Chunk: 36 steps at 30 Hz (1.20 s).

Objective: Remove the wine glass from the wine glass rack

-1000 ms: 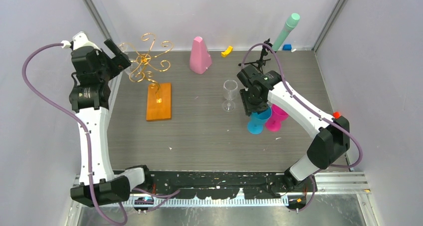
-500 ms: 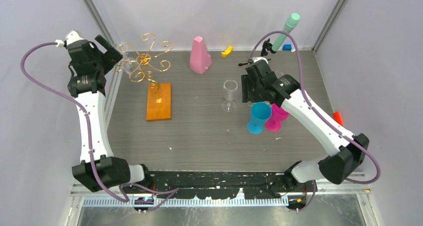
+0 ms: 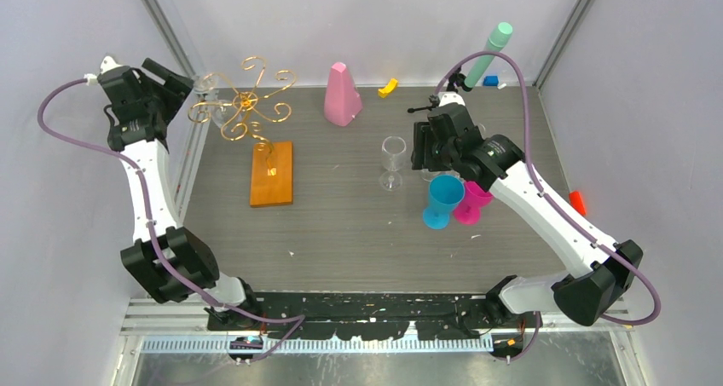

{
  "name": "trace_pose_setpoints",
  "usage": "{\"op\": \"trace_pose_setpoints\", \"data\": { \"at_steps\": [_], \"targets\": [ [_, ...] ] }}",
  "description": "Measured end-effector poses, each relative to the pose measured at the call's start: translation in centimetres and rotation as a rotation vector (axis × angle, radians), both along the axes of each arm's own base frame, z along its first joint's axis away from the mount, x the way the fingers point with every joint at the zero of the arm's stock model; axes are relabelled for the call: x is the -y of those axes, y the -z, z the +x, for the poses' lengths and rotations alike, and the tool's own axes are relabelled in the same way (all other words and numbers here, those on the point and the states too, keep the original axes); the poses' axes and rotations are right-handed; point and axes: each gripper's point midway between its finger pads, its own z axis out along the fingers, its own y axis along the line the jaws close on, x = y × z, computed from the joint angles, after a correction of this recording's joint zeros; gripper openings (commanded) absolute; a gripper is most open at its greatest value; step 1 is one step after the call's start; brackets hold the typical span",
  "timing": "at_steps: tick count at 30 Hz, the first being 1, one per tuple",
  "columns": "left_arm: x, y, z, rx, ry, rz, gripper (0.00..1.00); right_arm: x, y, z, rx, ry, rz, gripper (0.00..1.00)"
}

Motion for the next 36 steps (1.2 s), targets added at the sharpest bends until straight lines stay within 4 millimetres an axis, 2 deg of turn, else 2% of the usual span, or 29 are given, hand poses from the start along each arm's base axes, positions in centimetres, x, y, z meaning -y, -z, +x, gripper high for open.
{"op": "trace_pose_setpoints", "data": {
  "at_steps": [5, 10, 13, 17, 23, 30, 36],
  "targets": [
    [0.6, -0.2, 1.1, 0.044, 0.068, -0.07, 0.71, -0.1, 0.0, 0.0, -0.001, -0.005, 0.005, 0.61],
    [1.6, -0.4, 2.2, 0.084, 0.152, -0.128, 0.49, -0.2, 0.2, 0.0, -0.003, -0.008, 0.007, 0.61],
    [2.0, 0.2, 2.5, 0.074, 0.181, -0.15, 0.43, -0.3, 0.2, -0.1, -0.006, -0.012, 0.009, 0.61],
    [2.4, 0.5, 2.9, 0.076, 0.212, -0.166, 0.29, -0.4, 0.2, 0.0, -0.005, -0.014, 0.013, 0.61],
    [2.7, -0.1, 2.9, 0.091, 0.234, -0.161, 0.19, -0.5, 0.2, 0.1, -0.001, -0.016, 0.018, 0.61],
    [2.5, -1.3, 2.9, 0.113, 0.235, -0.141, 0.0, -0.6, 0.5, 0.1, -0.002, -0.018, 0.019, 0.61],
    [2.8, -1.5, 2.8, 0.116, 0.233, -0.173, 0.0, -0.7, 0.5, 0.1, -0.004, -0.023, 0.023, 0.61]
  ]
}}
